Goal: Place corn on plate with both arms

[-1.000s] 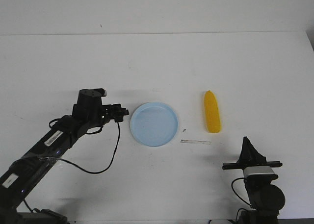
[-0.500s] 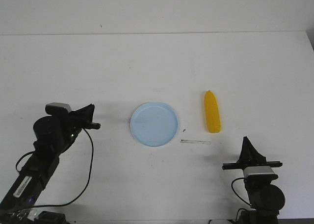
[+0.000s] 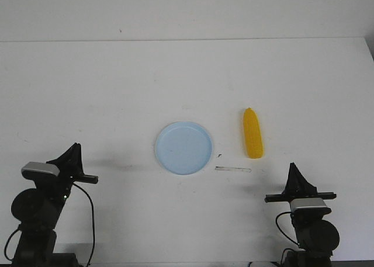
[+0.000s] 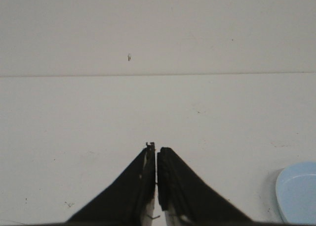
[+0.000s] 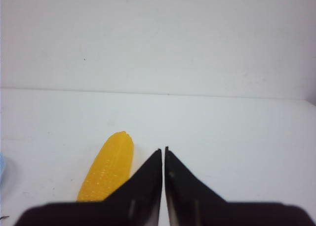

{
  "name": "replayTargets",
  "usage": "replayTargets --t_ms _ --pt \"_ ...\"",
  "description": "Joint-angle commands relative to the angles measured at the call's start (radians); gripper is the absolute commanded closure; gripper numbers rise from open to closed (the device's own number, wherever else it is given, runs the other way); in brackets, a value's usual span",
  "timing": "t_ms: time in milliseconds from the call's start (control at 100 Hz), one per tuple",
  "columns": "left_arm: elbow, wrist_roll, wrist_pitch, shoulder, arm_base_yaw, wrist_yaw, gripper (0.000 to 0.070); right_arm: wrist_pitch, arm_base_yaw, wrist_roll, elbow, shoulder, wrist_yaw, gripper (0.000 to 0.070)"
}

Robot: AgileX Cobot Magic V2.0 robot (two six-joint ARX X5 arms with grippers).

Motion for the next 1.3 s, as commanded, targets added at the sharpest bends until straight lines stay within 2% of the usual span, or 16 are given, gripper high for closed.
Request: replayTargets --t_ms 0,330,1290 --pt "-0.024 0.013 0.01 -0.064 0.001 -0.003 0.0699 0.01 -0.001 0.012 -0.001 0.002 0.0 0.0688" --pt "-0.077 0.012 -0.104 -0.289 0.001 -0.137 0.0699 0.01 -0.001 0.012 -0.001 0.002 0.0 0.0688" --pt "-0.076 0.001 -0.111 -0.298 0.0 -0.139 0.0699 0.01 -0.001 0.012 -0.001 0.002 0.0 0.0688"
